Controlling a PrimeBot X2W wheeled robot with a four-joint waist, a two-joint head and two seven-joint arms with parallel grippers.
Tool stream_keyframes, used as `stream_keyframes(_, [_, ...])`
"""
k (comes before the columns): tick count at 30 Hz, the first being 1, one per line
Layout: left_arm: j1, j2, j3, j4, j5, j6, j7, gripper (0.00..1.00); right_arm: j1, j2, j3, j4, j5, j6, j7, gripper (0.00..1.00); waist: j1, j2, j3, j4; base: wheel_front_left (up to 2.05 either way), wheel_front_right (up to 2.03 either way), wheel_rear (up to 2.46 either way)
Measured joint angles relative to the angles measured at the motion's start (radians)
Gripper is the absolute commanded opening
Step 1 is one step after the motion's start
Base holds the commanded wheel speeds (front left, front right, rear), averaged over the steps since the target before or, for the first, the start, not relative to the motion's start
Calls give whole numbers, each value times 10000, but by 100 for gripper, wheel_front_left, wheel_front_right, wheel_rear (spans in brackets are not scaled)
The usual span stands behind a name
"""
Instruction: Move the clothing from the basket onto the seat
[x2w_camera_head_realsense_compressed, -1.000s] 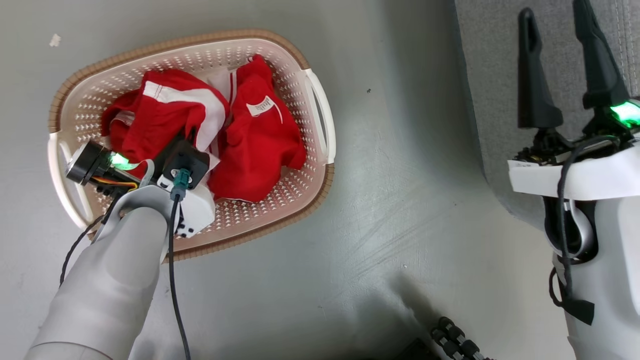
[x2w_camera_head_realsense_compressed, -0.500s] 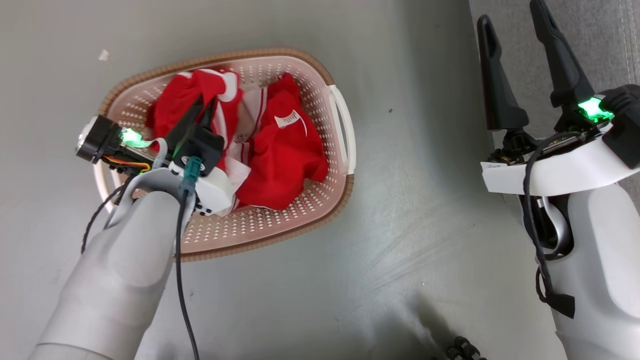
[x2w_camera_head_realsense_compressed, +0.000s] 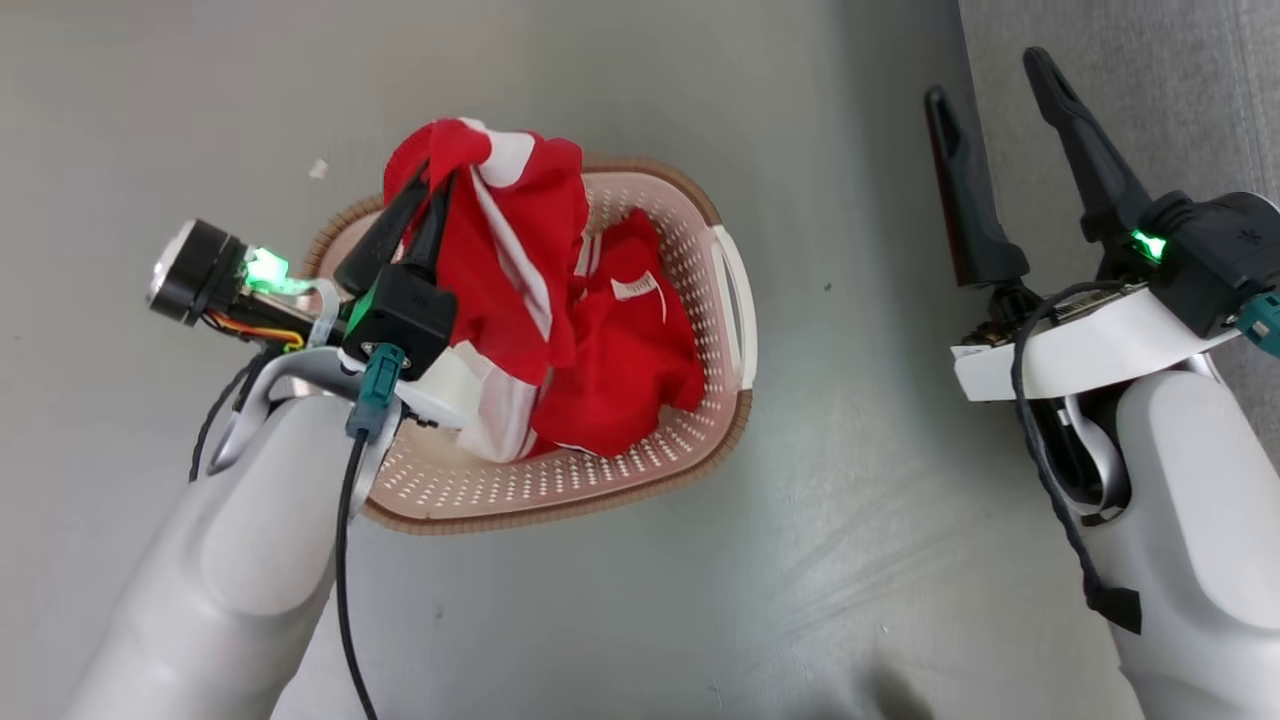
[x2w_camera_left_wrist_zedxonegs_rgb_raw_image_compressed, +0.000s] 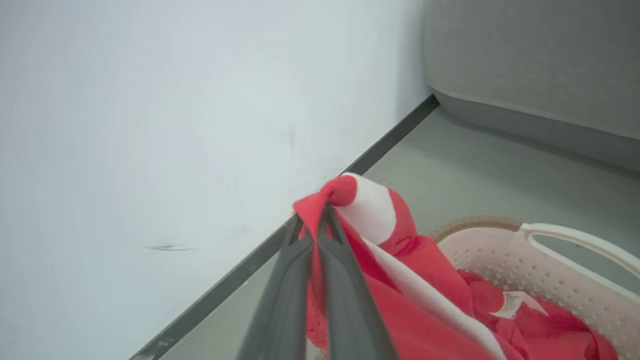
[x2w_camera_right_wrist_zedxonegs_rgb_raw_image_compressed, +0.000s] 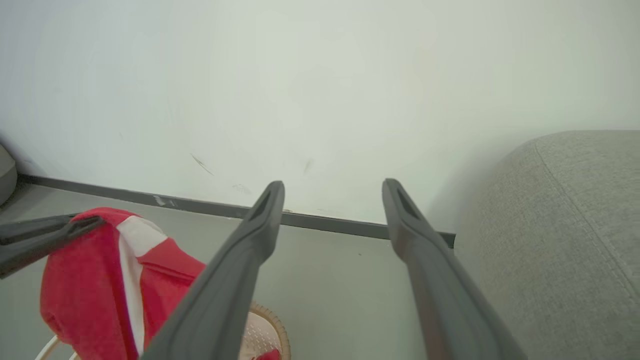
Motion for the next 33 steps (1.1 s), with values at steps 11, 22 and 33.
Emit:
stream_keyframes(11, [329,732,-186,-1906,13,-121,-2,0,55,-433,-27,324,-98,0,0,100,0,0,-1164,497,0,0,0])
stream_keyframes(22, [353,1137,-704,-3413,15,-725,-46,0,599,-1108,796,844,-94,0,0,100,0,0,-2462,801,0,0,0])
stream_keyframes(33, [402,1170,-1319,-4286,-2,-1168,-48,0,913,-1743,2798,1363,155,0,0,100,0,0,-3711,981,0,0,0])
